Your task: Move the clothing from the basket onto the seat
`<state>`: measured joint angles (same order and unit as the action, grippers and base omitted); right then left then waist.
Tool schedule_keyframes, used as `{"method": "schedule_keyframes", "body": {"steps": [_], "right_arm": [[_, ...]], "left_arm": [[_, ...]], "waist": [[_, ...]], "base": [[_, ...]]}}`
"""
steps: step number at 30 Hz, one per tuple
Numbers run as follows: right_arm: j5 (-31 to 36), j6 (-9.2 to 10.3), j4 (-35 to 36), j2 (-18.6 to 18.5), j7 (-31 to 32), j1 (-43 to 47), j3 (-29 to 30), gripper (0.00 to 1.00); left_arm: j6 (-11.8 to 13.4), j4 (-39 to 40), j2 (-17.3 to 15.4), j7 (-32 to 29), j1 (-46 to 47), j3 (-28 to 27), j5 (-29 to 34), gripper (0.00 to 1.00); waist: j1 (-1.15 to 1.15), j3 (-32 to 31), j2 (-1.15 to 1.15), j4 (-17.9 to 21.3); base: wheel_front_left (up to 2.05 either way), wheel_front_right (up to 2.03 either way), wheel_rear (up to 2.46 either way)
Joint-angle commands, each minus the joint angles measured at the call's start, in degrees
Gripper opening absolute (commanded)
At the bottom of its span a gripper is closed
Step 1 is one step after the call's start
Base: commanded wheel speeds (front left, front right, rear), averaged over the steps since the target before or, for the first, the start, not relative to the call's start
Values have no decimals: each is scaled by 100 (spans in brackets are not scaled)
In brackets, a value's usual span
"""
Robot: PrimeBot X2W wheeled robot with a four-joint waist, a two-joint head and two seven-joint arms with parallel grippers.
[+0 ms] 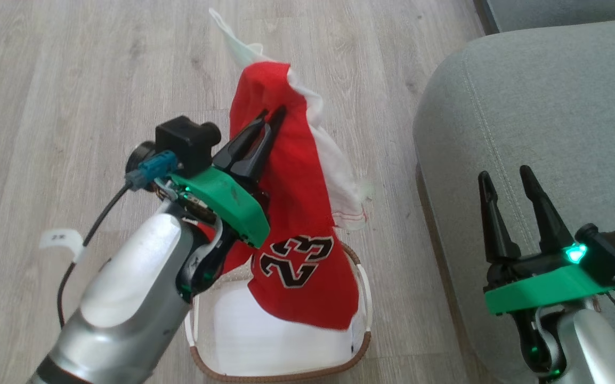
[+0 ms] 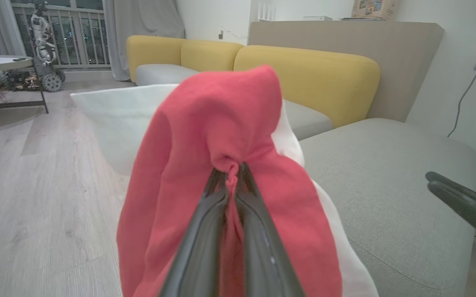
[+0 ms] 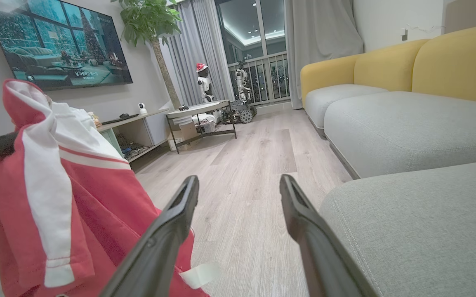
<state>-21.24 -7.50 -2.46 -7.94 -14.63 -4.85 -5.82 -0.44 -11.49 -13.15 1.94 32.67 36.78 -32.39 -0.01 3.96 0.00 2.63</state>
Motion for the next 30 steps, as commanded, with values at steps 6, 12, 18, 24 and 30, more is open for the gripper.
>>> {"method": "schedule_keyframes", "body": {"steps": [6, 12, 18, 24, 30], "right_arm": [[-64, 1, 231, -153, -37, 16, -197, 100], [-95, 1, 269, -168, -37, 65, -278, 100], [-268, 1, 453, -341, -37, 20, -622, 100], [-526, 1, 789, -591, -37, -104, -1150, 100], [-711, 1, 764, -839, -32, -453, -1923, 100]], "left_arm": [[125, 599, -249, -224, 534, -262, 33, 0], [197, 765, -281, -309, 573, -263, 35, 0], [218, 796, -306, -325, 575, -251, 26, 0], [209, 741, -288, -317, 575, -209, 4, 0], [187, 675, -231, -298, 597, -139, -10, 0]], "waist": [[1, 7, 0, 43], [1, 19, 0, 100], [1, 21, 0, 135], [1, 19, 0, 130], [1, 14, 0, 78]], "base": [[0, 0, 0], [0, 0, 0], [0, 0, 0], [0, 0, 0], [0, 0, 0]]}}
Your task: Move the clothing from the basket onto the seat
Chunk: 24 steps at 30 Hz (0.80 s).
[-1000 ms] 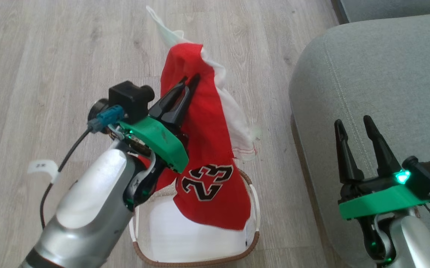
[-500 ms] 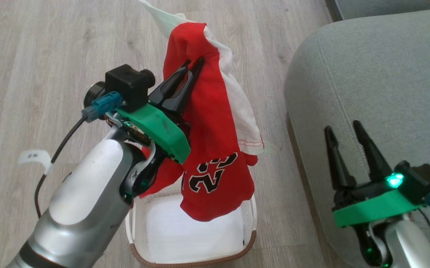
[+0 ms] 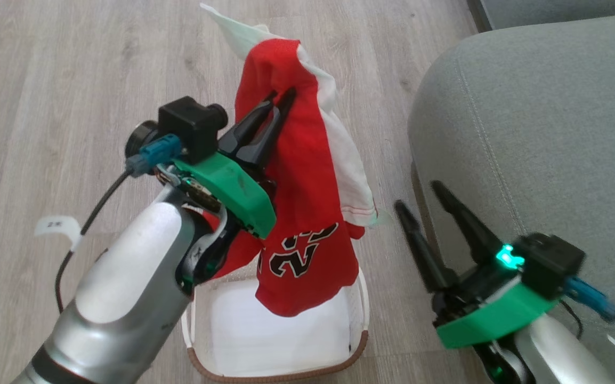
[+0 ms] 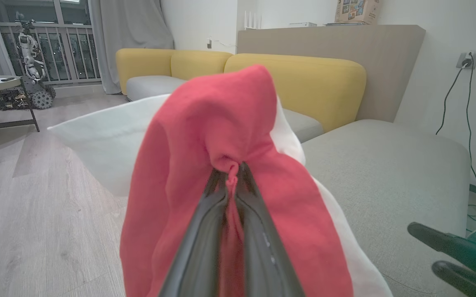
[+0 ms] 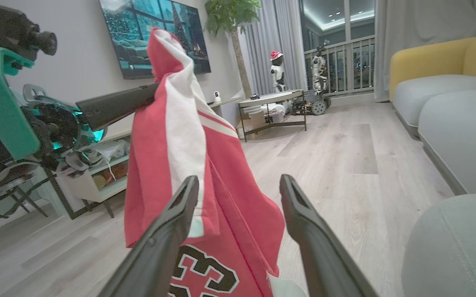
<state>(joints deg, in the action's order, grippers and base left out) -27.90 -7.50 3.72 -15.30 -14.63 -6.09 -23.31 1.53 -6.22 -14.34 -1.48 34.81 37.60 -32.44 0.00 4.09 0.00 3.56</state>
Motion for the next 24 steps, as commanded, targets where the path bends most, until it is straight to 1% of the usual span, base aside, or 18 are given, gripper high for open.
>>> {"method": "schedule_keyframes", "body": {"steps": [1, 7, 8, 13, 19, 24], "right_arm": [[-63, 1, 87, -124, -13, -414, -286, 100], [-190, 1, -362, -188, 82, -1063, -986, 100], [-190, 1, -362, -188, 82, -1063, -986, 100], [-344, 1, -926, -231, 133, -1685, -1548, 100], [-737, 1, -1651, -246, 194, -2304, -2136, 100], [-1078, 1, -2194, -249, 232, -2629, -2427, 100]], "left_arm": [[-19, 136, -98, 47, 389, -207, -9, 0], [-97, 96, 25, 62, 448, -54, -3, 0], [-97, 96, 25, 62, 448, -54, -3, 0], [-199, 14, 144, 53, 496, 130, 14, 0], [-290, -108, 301, 69, 552, 285, -8, 0], [-352, -199, 401, 72, 613, 361, -49, 0]], "waist": [[0, 6, 0, -28], [0, 59, 0, -159], [0, 59, 0, -159], [0, 85, 0, -294], [0, 52, 0, -485], [0, 19, 0, -655]], "base": [[0, 0, 0], [0, 0, 0], [0, 0, 0], [0, 0, 0], [0, 0, 0], [0, 0, 0]]}}
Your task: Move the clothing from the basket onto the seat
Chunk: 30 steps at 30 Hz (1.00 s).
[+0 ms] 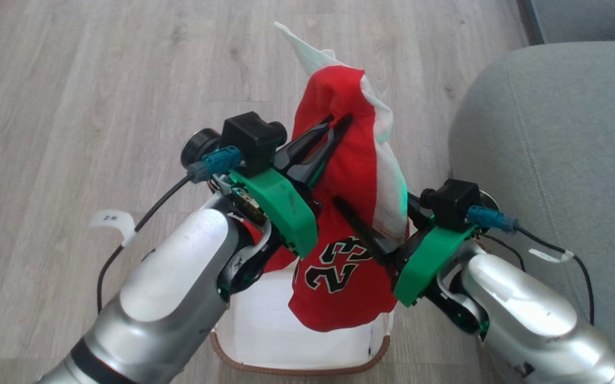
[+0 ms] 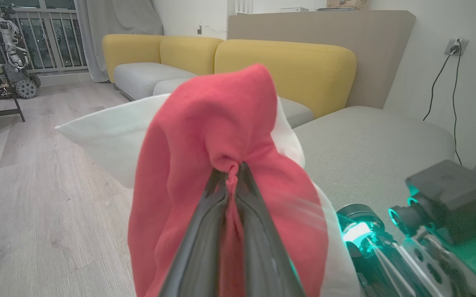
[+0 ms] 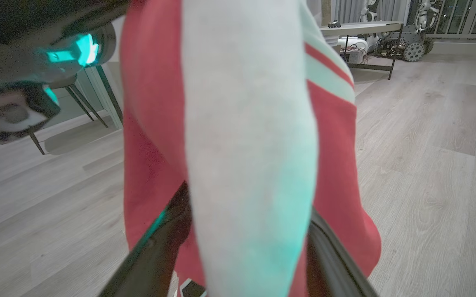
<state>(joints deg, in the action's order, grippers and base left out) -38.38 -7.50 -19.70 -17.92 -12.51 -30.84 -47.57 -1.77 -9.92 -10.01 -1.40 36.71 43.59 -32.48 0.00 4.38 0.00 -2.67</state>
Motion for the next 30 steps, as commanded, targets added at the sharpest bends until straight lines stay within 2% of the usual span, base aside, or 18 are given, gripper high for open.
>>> {"method": "schedule_keyframes", "body": {"steps": [1, 15, 16, 17, 18, 19, 30], "right_arm": [[-89, 1, 55, 17, 6, -199, -39, 100], [-652, 1, -1057, 394, -213, -979, -777, 100], [-688, 1, -1126, 425, -222, -1025, -814, 86], [-724, 1, -1191, 453, -229, -1062, -847, 49], [-762, 1, -1256, 476, -235, -1093, -872, 20], [-792, 1, -1314, 494, -239, -1120, -897, 0], [-790, 1, -1183, 437, -248, -966, -462, 0]], "left_arm": [[-29, 158, -14, 63, 438, -229, -53, 0], [-49, 123, 96, 44, 574, -141, -106, 0], [-47, 118, 99, 46, 579, -136, -108, 0], [-45, 114, 102, 45, 584, -133, -110, 0], [-41, 114, 103, 44, 590, -131, -112, 0], [-38, 113, 104, 45, 595, -128, -113, 0], [41, 75, -32, 78, 536, -197, -160, 0]], "waist": [[0, -16, 0, -66], [0, 25, 0, -284], [0, 23, 0, -289], [0, 25, 0, -293], [0, 28, 0, -294], [0, 29, 0, -296], [0, 57, 0, -195]], "base": [[0, 0, 0], [0, 0, 0], [0, 0, 0], [0, 0, 0], [0, 0, 0], [0, 0, 0], [0, 0, 0]]}}
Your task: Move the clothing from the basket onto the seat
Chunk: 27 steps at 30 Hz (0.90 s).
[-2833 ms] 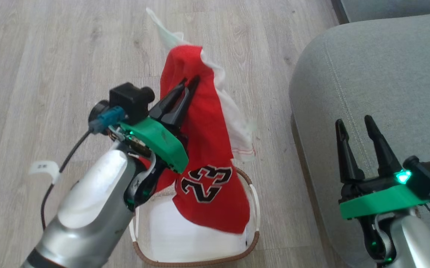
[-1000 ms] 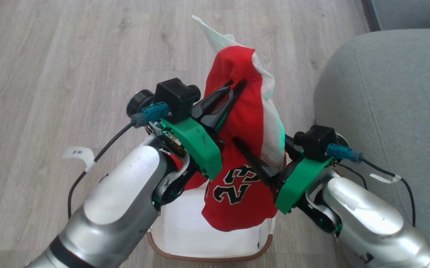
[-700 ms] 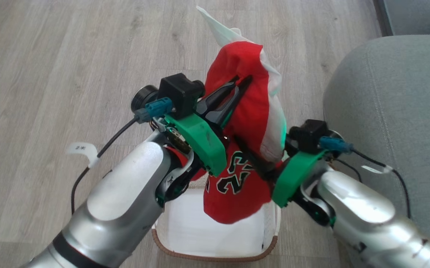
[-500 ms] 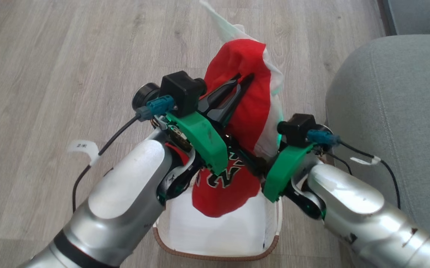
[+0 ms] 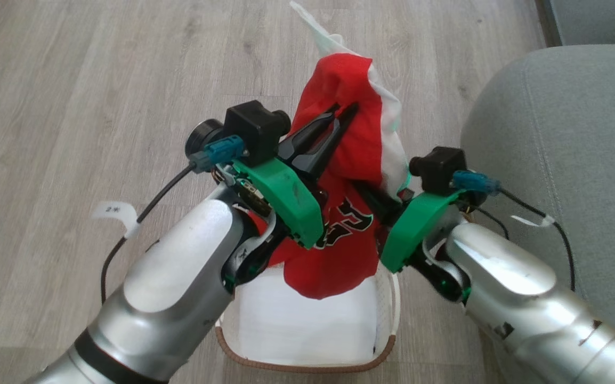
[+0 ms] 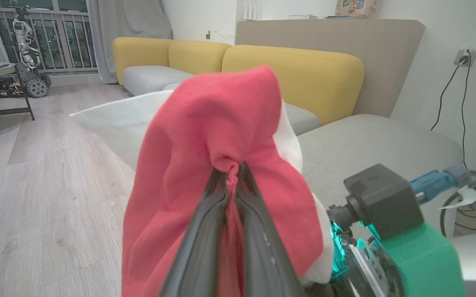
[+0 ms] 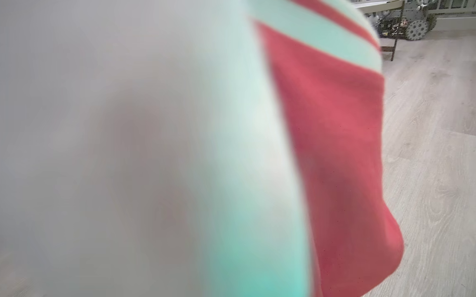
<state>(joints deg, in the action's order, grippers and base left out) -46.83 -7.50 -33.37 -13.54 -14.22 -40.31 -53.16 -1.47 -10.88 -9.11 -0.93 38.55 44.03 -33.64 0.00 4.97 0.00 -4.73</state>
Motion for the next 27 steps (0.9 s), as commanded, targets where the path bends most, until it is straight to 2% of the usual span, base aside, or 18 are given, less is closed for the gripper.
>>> {"method": "schedule_keyframes", "body": {"steps": [1, 5, 16, 17, 18, 19, 20, 27], "right_arm": [[80, 1, 218, -13, -76, 28, 158, 0], [248, 1, 446, -70, -77, 264, 530, 0], [1097, 1, 1426, -180, -77, 1155, 2001, 0], [1159, 1, 1516, -193, -77, 1213, 2160, 0], [1209, 1, 1604, -204, -77, 1270, 2306, 0], [1256, 1, 1686, -220, -77, 1324, 2431, 0], [1302, 1, 1766, -236, -77, 1372, 2540, 0], [1493, 1, 2155, -367, -77, 1636, 3004, 0]], "left_arm": [[21, 165, -133, 39, 330, -247, -53, 0], [79, 138, -217, 68, 209, -281, -85, 0], [221, 249, -416, 122, -234, -304, -192, 0], [238, 267, -428, 125, -278, -307, -206, 3], [256, 286, -440, 132, -320, -307, -215, 33], [269, 304, -448, 130, -366, -303, -230, 72], [278, 323, -456, 127, -409, -294, -243, 100], [346, 459, -538, 101, -658, -224, -275, 100]], "waist": [[0, -5, 0, 28], [0, -31, 0, 104], [0, -134, 0, 301], [0, -147, 0, 320], [0, -161, 0, 338], [0, -173, 0, 353], [0, -184, 0, 369], [0, -252, 0, 533]], "base": [[0, 0, 0], [0, 0, 0], [0, 0, 0], [0, 0, 0], [0, 0, 0], [0, 0, 0], [0, 0, 0], [0, 0, 0]]}}
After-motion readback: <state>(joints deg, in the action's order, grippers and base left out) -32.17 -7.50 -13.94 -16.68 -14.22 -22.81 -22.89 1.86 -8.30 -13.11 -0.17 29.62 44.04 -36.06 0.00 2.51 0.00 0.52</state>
